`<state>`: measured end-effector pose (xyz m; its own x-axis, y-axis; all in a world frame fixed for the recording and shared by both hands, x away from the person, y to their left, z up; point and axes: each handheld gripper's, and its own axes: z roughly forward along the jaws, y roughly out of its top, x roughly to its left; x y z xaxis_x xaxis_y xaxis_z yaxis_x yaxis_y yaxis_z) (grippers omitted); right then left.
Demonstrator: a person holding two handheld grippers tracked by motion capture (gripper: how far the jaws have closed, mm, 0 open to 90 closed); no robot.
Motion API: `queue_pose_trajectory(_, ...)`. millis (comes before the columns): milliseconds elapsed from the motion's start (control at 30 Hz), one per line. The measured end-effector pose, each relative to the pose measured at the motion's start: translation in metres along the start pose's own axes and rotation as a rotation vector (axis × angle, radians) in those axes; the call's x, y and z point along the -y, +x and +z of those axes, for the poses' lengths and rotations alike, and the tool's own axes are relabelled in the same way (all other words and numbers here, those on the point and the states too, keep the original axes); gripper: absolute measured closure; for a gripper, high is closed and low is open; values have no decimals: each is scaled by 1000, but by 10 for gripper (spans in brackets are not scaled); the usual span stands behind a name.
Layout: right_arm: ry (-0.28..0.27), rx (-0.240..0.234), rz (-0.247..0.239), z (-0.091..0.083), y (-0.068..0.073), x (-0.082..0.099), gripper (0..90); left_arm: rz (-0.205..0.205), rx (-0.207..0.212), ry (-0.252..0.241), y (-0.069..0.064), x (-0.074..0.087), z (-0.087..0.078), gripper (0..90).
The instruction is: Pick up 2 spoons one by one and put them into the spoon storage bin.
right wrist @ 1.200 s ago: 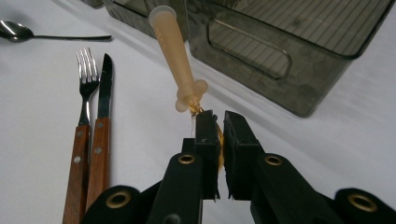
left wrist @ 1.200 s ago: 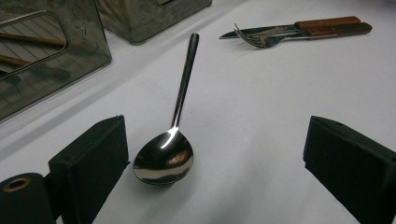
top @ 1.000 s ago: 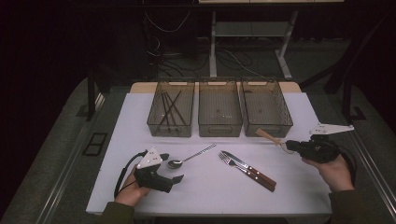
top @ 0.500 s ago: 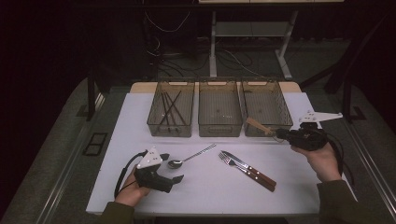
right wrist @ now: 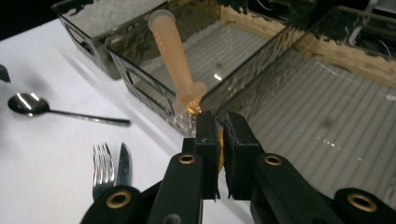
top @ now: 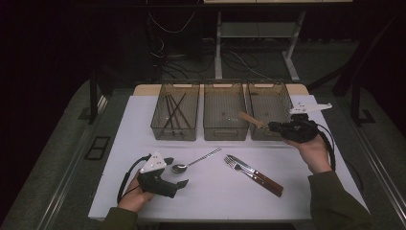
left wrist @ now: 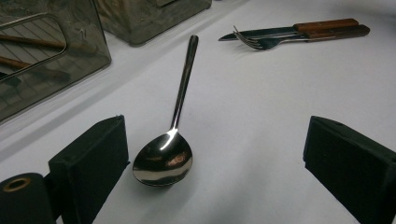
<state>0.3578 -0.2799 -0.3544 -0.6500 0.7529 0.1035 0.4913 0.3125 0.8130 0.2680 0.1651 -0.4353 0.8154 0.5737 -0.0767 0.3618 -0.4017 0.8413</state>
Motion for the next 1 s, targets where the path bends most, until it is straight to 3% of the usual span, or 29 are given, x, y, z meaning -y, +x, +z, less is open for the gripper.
queue_pose_trajectory(233,0,12,-9,14,3,-12,851,1,3,-3,0,0,-1,60)
queue_pose_trajectory(467,-16,-1,19,36,5,-25,851,3,7,-6,0,0,-1,60)
queue_pose_trajectory(1000,82,12,8,89,9,-43,852,6,13,-9,0,-1,-2,60)
